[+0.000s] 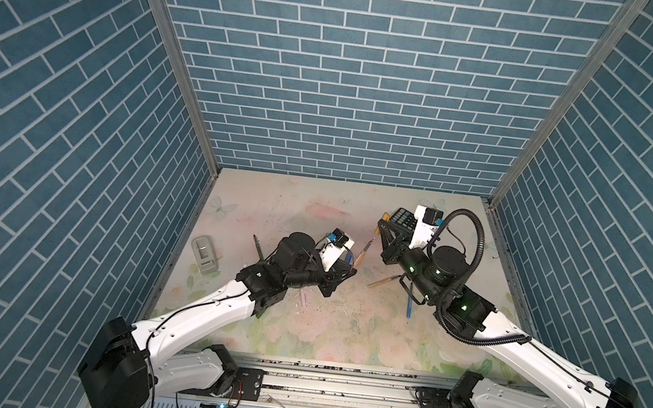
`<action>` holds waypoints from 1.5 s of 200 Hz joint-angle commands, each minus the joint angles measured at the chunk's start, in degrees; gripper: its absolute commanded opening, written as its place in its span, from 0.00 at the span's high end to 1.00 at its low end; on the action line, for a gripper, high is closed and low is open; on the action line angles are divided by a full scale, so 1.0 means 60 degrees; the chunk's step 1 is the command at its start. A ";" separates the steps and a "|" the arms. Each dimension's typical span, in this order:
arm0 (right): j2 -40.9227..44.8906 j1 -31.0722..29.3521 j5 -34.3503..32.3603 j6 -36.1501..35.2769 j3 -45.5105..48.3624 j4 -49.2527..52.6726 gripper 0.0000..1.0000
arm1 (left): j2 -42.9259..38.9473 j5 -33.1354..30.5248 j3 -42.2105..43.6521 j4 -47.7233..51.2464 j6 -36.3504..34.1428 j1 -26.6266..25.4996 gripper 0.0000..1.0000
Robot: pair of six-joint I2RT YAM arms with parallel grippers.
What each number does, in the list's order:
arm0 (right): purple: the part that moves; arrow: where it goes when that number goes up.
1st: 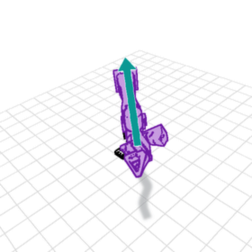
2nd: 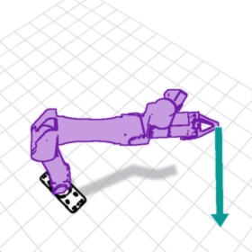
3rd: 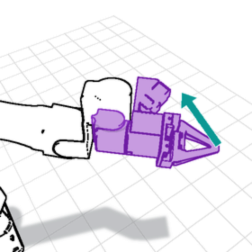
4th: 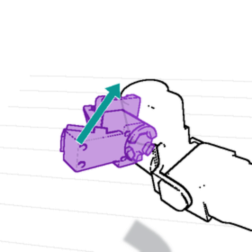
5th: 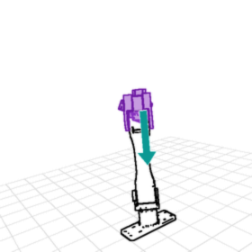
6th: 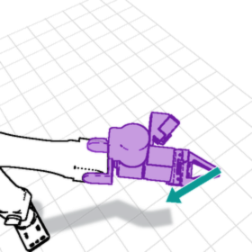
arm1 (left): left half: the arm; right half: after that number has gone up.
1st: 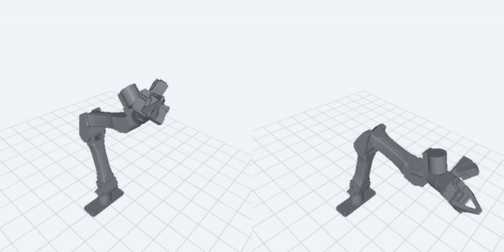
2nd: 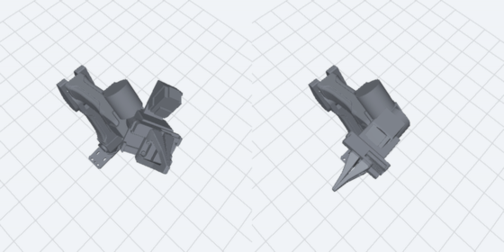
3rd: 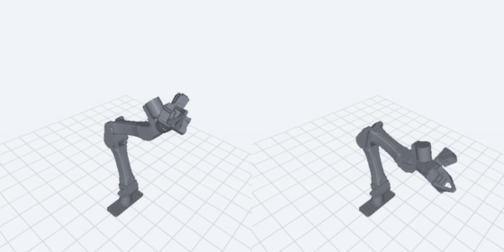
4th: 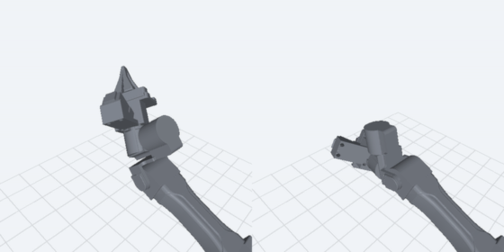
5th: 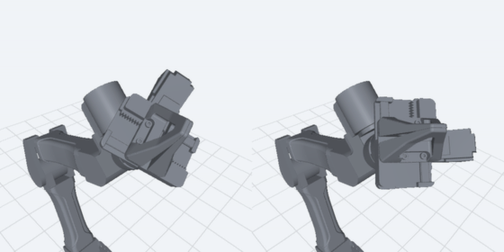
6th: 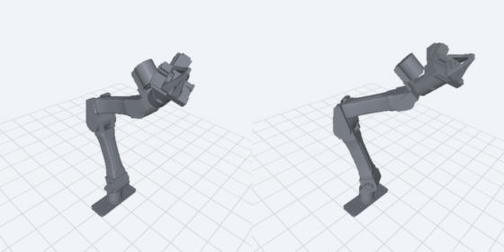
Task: Insert the pens into the pen caps
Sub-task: 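Raise the orange cap with the right gripper and swing it toward the left gripper, then lower the orange cap onto the pen tip held upright by the left gripper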
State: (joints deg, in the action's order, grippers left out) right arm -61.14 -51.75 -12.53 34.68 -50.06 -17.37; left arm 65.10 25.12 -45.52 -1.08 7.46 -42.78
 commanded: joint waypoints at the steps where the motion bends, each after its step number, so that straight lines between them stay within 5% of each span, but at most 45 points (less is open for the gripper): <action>1: 0.0050 -0.0037 0.0141 0.0332 0.0140 -0.0178 0.92 | 0.0037 -0.0063 -0.0251 -0.0011 -0.0086 -0.0062 1.00; 300: -0.0532 -0.0097 0.0961 0.1530 0.0887 -0.0896 0.91 | -0.0081 -0.0338 0.0022 -0.0697 0.0631 -0.0004 1.00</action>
State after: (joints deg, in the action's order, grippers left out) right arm -63.31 -51.70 -9.04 41.65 -46.04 -22.04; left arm 65.17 23.24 -45.34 -1.15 10.00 -42.78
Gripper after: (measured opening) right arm 0.139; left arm 0.133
